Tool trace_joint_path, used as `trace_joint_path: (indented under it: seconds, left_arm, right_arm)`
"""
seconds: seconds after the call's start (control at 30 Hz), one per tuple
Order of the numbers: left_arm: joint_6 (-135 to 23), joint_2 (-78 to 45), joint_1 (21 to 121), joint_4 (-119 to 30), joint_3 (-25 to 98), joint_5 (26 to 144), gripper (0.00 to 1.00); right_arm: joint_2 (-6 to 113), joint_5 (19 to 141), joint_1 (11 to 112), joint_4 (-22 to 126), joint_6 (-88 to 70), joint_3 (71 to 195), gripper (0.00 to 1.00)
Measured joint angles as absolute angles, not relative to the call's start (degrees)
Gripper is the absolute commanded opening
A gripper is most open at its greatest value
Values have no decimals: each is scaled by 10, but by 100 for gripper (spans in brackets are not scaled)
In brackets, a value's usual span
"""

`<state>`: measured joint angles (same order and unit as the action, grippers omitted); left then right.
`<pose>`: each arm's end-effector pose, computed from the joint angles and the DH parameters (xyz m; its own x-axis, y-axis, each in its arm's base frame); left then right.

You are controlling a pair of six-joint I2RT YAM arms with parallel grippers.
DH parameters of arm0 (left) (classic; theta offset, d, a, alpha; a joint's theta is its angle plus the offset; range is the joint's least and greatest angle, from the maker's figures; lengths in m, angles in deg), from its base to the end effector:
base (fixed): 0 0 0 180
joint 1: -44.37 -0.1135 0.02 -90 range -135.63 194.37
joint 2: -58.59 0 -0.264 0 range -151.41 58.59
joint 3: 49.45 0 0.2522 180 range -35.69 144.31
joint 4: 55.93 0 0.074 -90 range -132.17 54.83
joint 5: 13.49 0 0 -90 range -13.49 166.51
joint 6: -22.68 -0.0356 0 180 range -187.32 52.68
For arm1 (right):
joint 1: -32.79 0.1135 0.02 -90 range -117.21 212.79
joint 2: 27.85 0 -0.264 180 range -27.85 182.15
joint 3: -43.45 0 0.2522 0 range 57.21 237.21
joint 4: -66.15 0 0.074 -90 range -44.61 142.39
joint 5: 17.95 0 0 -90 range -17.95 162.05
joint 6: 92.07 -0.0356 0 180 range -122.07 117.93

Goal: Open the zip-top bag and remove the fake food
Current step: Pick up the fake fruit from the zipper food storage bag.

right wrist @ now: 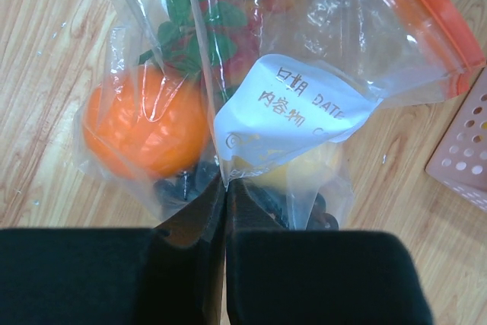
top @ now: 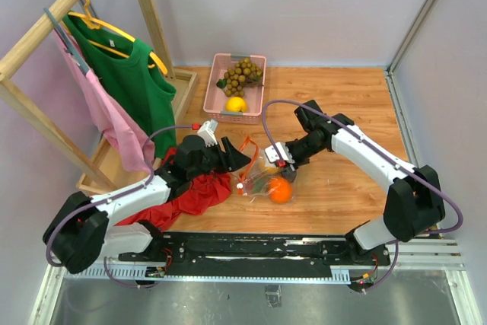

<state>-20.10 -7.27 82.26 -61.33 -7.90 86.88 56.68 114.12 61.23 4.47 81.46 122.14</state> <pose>0.1894 -0.1555 0.2153 -0.7157 -0.3578 -0.5997 0.3139 0.6023 -0.7340 0.2385 0.1563 0.2578 0.4836 -0.5769 -0.6583 -0.8725 -0.3774 -0.3102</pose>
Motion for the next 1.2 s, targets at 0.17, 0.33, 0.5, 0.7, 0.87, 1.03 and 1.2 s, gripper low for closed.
trace_joint_path:
  seconds: [0.17,0.33,0.5,0.7,0.87,1.03,1.2]
  left_arm:
    - [-197,-130,823,-585,-50,903,59]
    - [-204,-160,833,-526,-23,912,66]
    - [-212,-168,844,-481,-8,913,76]
    - [-228,-203,864,-444,19,911,80]
    - [-253,-215,886,-451,17,911,78]
    - [-295,-187,902,-547,-51,911,78]
    - [-373,-153,941,-647,-115,909,79]
  right_arm:
    - [564,1143,625,46,811,1217,1]
    - [564,1145,626,53,802,1217,1]
    - [564,1145,626,62,792,1216,1]
    - [564,1145,629,71,782,1209,1]
    - [564,1149,640,81,763,1202,2]
    - [564,1172,639,91,730,1199,3]
    - [575,1196,623,93,709,1206,3]
